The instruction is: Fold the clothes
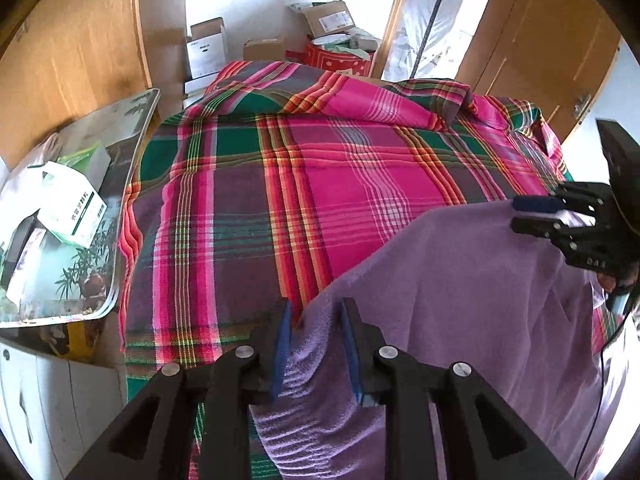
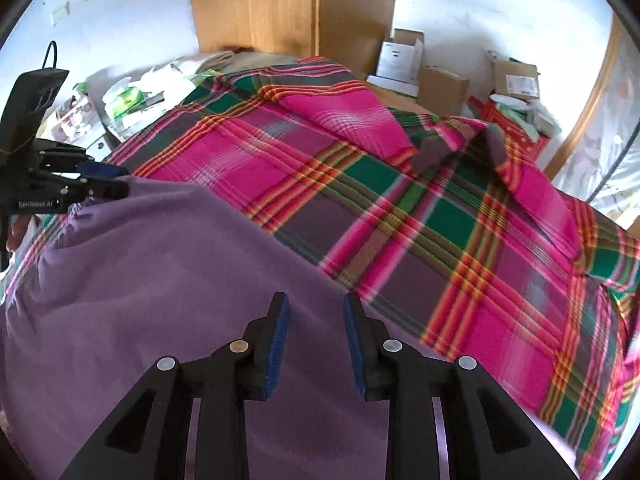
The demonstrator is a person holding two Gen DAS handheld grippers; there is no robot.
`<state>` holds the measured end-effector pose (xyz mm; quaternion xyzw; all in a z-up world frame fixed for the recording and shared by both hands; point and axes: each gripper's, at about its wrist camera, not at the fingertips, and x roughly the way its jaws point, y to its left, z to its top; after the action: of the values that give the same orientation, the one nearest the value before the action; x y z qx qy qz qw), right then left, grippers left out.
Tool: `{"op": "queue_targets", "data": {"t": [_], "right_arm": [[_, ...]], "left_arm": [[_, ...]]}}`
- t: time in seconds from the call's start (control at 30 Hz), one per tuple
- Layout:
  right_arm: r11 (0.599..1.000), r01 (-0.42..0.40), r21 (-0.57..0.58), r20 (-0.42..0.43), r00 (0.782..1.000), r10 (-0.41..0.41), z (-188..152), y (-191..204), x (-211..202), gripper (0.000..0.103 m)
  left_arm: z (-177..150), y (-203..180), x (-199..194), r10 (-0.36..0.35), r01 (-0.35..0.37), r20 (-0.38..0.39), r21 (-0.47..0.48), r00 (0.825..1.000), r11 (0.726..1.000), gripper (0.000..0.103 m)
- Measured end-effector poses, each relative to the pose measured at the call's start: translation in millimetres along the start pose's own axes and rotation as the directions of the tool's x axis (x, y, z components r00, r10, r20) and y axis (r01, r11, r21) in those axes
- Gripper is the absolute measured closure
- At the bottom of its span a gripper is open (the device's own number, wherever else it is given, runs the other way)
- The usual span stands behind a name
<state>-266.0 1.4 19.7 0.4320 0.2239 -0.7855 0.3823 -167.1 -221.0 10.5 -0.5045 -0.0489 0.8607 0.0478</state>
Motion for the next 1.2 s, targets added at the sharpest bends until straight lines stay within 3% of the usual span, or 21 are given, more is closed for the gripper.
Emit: {"op": "queue_targets", "data": {"t": [0.07,0.17,0.37,0.7,0.77,0.87,1.0,1.2], "right_arm": [[1.000,-0.011,-0.011,-0.003,1.000,0.011,5,3,4,0.073],[0.998,-0.044,-0.040,-0.012,0.999,0.044,11,9,11,0.054],[0.997,-0.031,-0.074,-0.015,0.999,0.030,16,17,21,0.054],[0.997,-0.074,-0.006,-0.006,0.997,0.074,20,10,25,0.054],[0.997,-0.072,-0.001,-0.005,0.997,0.072,20,10,25,0.054],[0.998,-0.070,0.007,-0.004,0.998,0.070,21,11,26,0.054],[0.998,-0.065,0.014,-0.004,0.998,0.065,21,11,26,0.054],[0.999,-0.051,0.006,-0.003,0.999,0.051,22,13,25,0.054]], "left_arm": [[-1,-1,0,0.000,0.000,0.007,0.012,1.000,1.000,0.077],[-2,-2,0,-0.015,0.014,0.022,0.033,1.000,0.999,0.073],[-4,-6,0,-0.006,0.003,0.032,0.085,0.999,0.996,0.073],[-6,-9,1,0.013,-0.019,0.046,0.129,0.999,0.991,0.073],[-6,-9,1,0.030,-0.036,0.046,0.129,0.998,0.991,0.076],[-6,-9,1,0.029,-0.035,0.045,0.122,0.999,0.992,0.099],[-11,-14,-4,0.056,-0.068,0.083,0.146,0.995,0.987,0.100],[-16,-13,-36,0.040,-0.076,0.219,0.159,0.975,0.984,0.100]]}}
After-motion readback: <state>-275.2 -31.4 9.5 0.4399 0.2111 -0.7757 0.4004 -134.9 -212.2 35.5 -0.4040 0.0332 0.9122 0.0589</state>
